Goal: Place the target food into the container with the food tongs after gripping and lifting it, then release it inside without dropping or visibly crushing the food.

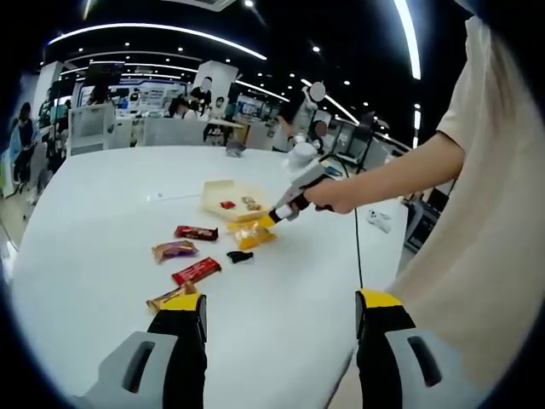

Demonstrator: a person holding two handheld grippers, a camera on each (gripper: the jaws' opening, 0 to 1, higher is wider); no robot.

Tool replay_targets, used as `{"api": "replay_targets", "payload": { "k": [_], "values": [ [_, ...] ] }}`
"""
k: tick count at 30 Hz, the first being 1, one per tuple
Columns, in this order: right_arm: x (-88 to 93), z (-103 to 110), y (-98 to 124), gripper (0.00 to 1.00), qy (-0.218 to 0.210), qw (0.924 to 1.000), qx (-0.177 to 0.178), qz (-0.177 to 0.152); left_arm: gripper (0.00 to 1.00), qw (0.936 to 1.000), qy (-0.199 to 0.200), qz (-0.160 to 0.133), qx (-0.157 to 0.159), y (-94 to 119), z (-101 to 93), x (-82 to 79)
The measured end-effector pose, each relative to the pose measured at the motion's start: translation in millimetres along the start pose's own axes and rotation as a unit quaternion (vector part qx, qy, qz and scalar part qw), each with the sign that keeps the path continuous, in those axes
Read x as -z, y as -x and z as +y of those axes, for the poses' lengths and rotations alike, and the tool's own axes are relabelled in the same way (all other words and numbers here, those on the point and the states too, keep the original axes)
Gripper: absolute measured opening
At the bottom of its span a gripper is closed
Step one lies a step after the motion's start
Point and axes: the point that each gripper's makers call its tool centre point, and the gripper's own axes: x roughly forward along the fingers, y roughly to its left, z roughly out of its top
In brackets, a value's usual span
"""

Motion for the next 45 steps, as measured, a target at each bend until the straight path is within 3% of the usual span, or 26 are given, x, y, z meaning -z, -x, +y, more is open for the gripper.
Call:
{"api": "replay_targets", "payload": {
  "k": [17,30,45],
  "values": [
    [-18.8,-12,36,0.21,-0.006,0.9991,0.011,-0.039,0.71,0.9998,-0.012,-0.006,0.011,-4,-9.1,-4.5],
    [-24.6,-10,46,0.18,0.006,0.9988,0.008,-0.048,0.7,0.9997,-0.02,-0.008,0.012,-1,-16.6,-3.5],
    [-49.2,-14,57,0.17,0.016,0.9973,0.01,-0.072,0.71,0.9996,-0.022,-0.009,0.014,-1,-18.9,-3.2]
  ]
}}
